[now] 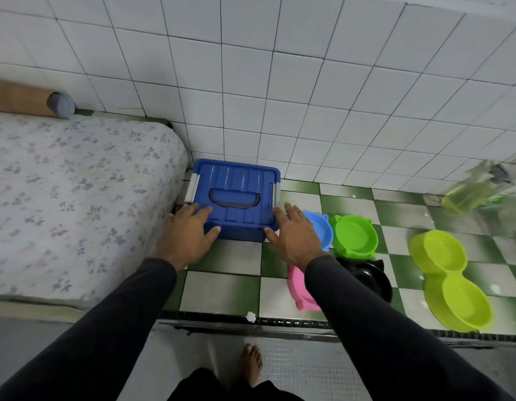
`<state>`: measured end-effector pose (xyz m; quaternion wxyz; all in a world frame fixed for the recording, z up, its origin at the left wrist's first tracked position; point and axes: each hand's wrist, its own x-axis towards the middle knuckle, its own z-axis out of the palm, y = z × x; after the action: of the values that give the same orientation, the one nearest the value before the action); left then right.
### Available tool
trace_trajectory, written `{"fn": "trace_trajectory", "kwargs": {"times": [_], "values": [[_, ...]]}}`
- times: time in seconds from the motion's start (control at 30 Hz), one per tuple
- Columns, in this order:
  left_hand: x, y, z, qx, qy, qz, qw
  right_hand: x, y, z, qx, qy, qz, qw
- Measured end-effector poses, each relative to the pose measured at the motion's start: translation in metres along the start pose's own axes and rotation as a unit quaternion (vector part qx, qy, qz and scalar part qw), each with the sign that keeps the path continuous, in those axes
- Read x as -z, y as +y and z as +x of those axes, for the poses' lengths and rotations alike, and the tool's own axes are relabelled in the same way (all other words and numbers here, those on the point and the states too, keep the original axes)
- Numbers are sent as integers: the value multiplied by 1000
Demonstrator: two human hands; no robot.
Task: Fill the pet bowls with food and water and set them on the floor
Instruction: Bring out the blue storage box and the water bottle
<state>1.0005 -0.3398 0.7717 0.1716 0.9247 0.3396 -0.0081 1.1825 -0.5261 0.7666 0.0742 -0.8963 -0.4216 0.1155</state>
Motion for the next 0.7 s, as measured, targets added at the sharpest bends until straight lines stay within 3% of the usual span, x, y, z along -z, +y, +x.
{"fn": "trace_trajectory", "kwargs": {"times": [0.3, 0.7], "values": [[4, 9, -68, -53, -21, 60, 997, 7, -9, -82, 9, -14, -49, 999], [-21, 16, -208, -75, -51, 108, 990, -31, -22, -231, -20, -18, -52, 998]]}}
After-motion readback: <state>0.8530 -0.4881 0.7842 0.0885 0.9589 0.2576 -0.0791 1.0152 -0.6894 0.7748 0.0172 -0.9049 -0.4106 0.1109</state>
